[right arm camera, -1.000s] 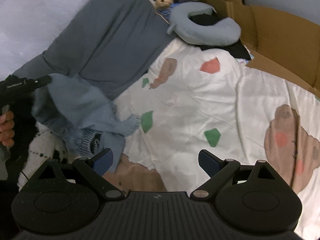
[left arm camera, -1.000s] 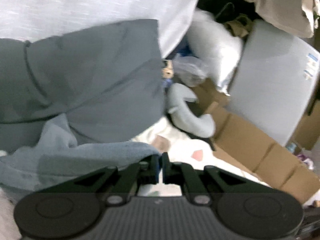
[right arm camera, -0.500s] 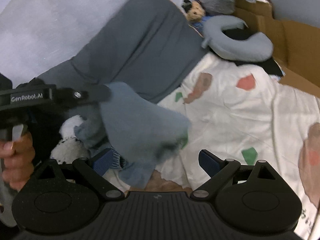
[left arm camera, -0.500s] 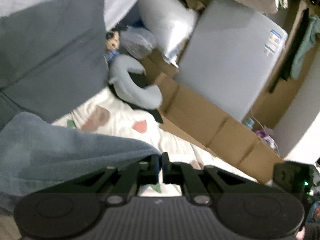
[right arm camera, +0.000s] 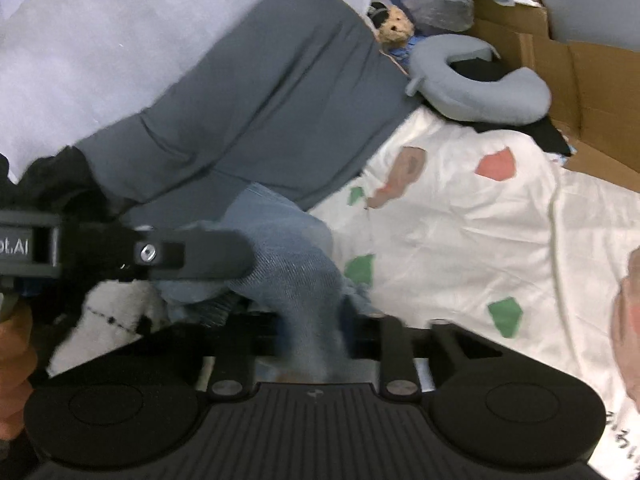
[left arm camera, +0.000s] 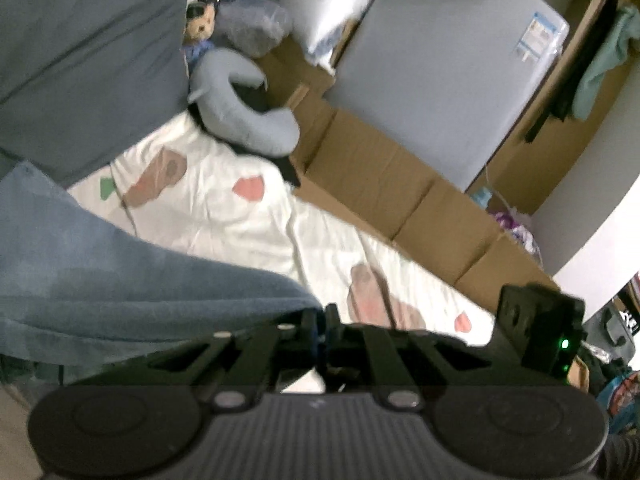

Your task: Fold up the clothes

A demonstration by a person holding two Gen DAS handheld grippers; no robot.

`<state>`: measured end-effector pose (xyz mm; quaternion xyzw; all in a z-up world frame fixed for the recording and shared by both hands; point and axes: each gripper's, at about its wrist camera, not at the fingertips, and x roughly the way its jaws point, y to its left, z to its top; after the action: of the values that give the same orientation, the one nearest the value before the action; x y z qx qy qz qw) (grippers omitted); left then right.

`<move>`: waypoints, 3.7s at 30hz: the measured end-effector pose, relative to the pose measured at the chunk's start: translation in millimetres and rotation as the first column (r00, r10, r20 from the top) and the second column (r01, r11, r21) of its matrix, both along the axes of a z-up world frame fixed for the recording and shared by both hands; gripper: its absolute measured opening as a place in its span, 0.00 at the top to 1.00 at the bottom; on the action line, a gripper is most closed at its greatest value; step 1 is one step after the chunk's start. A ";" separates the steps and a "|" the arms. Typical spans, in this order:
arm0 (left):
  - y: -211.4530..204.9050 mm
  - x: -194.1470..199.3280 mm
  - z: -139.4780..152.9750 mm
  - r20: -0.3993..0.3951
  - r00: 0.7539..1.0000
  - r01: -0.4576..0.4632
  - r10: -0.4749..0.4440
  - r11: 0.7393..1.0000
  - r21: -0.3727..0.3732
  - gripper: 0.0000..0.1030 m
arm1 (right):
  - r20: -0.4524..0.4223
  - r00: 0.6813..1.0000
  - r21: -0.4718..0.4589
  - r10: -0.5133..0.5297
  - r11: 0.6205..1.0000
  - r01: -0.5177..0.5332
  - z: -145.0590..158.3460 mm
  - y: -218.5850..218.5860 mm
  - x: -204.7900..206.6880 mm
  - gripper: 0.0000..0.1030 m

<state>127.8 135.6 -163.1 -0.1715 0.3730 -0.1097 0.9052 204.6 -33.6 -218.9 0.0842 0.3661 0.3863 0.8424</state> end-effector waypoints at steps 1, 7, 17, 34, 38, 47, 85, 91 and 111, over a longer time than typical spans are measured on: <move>1.4 -1.9 1.5 0.011 1.000 0.004 -0.004 1.000 0.012 0.92 | -0.003 1.000 -0.028 -0.014 1.000 0.014 -0.7 -2.2 1.0 0.91; 34.3 -8.7 11.6 0.041 0.996 -0.083 0.077 0.985 0.153 0.35 | -0.029 0.997 -0.094 -0.072 0.993 0.069 -5.3 -27.1 6.3 0.92; 113.6 1.2 1.1 0.019 0.961 -0.248 0.275 0.832 0.496 0.21 | -0.008 0.985 -0.118 -0.173 0.978 0.171 9.3 -65.2 9.4 0.94; 203.3 58.5 -57.0 -0.089 0.889 -0.361 0.449 0.807 0.467 0.16 | 0.087 0.953 -0.239 -0.289 0.923 0.301 50.0 -112.7 34.1 0.95; 200.7 61.1 -64.6 -0.118 0.894 -0.348 0.432 0.835 0.427 0.16 | 0.115 0.947 -0.270 -0.301 0.908 0.321 61.4 -120.0 43.3 0.95; 180.5 69.5 -75.8 -0.142 0.919 -0.298 0.368 0.883 0.363 0.16 | 0.228 0.929 -0.309 -0.292 0.883 0.353 115.0 -125.2 68.1 0.95; 138.2 62.5 -53.5 -0.114 0.975 -0.153 0.190 0.950 0.273 0.97 | 0.030 0.916 -0.391 -0.401 0.838 0.380 61.3 -166.9 60.1 0.56; 107.5 53.7 -26.4 -0.079 0.994 -0.055 0.070 0.981 0.186 1.00 | -0.007 0.919 -0.351 -0.395 0.861 0.368 58.8 -166.6 35.7 0.56; 162.5 32.4 -10.3 -0.089 0.970 -0.185 0.227 0.922 0.341 0.34 | -0.087 0.910 -0.323 -0.405 0.876 0.359 36.4 -171.3 -8.6 0.56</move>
<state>160.2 298.1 -173.4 -0.0625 0.4229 0.0613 0.9019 196.1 -204.9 -182.5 0.0555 0.4597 0.1445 0.8745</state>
